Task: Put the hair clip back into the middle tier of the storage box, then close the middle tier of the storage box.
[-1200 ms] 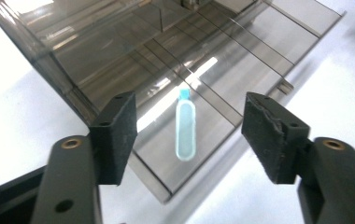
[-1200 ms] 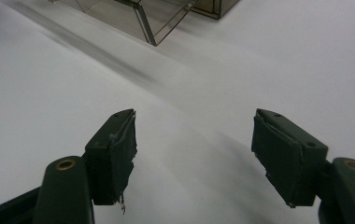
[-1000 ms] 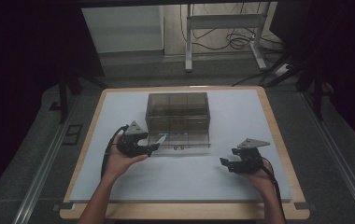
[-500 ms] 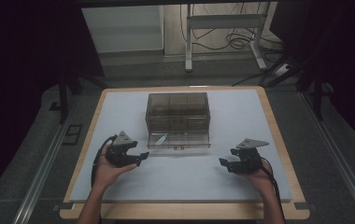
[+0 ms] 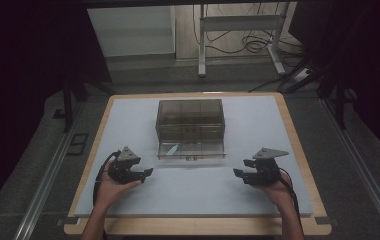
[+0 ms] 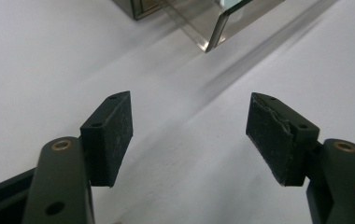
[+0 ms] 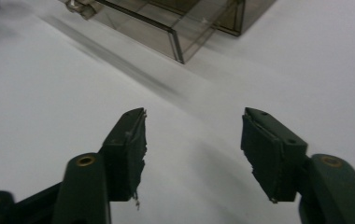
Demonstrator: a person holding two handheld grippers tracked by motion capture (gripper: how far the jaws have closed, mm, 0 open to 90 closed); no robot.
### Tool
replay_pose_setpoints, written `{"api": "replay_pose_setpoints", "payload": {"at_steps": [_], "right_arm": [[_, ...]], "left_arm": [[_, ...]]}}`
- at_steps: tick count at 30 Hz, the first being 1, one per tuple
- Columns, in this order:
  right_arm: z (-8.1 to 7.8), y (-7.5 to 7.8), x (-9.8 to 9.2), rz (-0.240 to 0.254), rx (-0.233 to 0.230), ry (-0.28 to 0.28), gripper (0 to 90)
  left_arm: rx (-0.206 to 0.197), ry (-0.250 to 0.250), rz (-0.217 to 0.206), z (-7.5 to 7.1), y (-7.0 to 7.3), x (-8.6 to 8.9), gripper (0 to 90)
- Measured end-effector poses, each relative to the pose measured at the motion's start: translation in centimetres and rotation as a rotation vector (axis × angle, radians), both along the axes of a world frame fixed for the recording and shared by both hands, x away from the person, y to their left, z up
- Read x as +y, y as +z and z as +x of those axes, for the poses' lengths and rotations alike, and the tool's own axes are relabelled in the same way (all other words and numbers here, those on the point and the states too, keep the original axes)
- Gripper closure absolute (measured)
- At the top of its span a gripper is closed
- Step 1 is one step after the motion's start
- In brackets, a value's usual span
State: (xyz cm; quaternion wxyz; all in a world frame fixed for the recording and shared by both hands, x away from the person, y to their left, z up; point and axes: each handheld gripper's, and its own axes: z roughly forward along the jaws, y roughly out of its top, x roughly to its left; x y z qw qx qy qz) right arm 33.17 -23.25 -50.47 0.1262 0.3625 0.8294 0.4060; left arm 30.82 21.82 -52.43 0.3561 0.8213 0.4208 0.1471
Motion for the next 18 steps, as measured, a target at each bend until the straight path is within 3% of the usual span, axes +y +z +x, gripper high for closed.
{"api": "replay_pose_setpoints", "payload": {"at_steps": [6,13,18], "right_arm": [[-0.08,-0.03,0.56,0.003,0.021,0.034,51.6],[-0.11,0.2,0.89,0.02,0.028,0.05,72.1],[-0.09,0.34,1.07,0.028,0.027,0.055,80.2]], "left_arm": [[0.008,-0.006,0.01,0.0,-0.27,-0.07,31.4],[0.013,0.015,0.006,0.06,-0.48,0.26,31.3],[0.013,0.014,0.005,0.07,-0.7,0.26,31.3]]}}
